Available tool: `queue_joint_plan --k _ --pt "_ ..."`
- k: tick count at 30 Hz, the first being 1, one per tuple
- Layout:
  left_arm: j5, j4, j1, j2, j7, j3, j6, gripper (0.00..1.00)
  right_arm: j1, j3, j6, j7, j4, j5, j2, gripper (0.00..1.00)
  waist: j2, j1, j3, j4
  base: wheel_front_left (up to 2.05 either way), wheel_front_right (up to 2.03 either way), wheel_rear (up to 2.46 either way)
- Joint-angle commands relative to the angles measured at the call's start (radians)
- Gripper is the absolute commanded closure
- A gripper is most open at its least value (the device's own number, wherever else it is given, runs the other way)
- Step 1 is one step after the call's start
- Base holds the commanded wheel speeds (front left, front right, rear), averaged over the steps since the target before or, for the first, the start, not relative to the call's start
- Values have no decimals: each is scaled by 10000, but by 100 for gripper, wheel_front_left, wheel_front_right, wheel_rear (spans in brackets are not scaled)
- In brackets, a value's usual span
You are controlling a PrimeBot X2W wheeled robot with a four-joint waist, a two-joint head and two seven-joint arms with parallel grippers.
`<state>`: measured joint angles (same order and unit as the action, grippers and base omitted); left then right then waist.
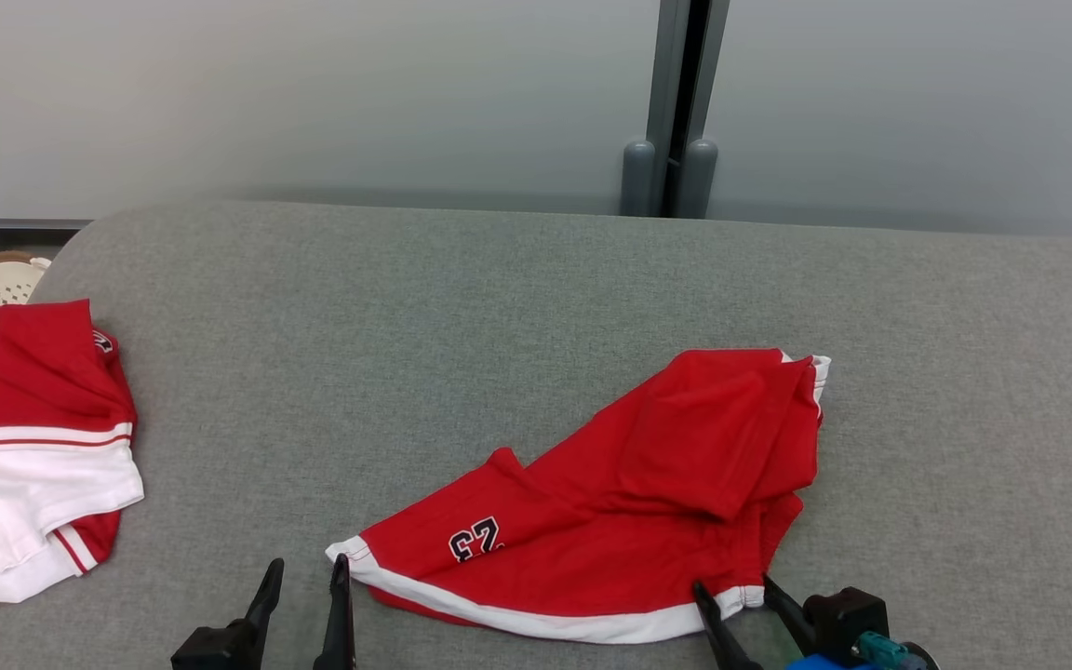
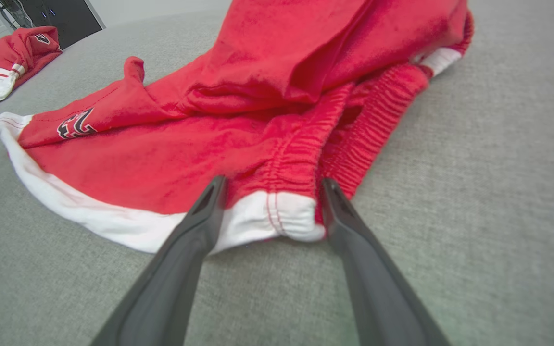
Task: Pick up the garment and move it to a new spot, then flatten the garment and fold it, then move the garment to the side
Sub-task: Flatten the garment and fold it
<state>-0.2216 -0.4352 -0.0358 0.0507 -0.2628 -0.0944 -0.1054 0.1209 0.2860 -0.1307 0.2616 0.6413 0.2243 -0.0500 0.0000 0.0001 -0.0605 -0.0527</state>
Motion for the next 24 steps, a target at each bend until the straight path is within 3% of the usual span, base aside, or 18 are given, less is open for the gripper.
queue_joint_plan --k 1,3,4,13,24 --pt "-20 -4 31 -3 -31 45 -22 0 81 59 0 47 118 -48 -17 22 0 -1 -13 -63 0 0 0" --pt "-23 -19 -9 -3 -31 69 -37 0 62 68 0 45 175 -88 -18 90 0 -1 -1 -100 0 0 0" --pt "-64 -27 -16 -3 -31 71 -49 0 45 16 0 45 196 -86 -18 100 0 -1 -7 -109 0 0 0" --pt "-502 -402 123 -6 -31 -590 -232 0 99 -1283 0 44 -418 -425 -191 100 0 -1 -156 85 0 0 0" --pt "-1675 -1727 432 0 -12 -2142 -251 0 16 -1416 0 44 -561 -534 -120 100 0 -1 -336 304 0 0 0"
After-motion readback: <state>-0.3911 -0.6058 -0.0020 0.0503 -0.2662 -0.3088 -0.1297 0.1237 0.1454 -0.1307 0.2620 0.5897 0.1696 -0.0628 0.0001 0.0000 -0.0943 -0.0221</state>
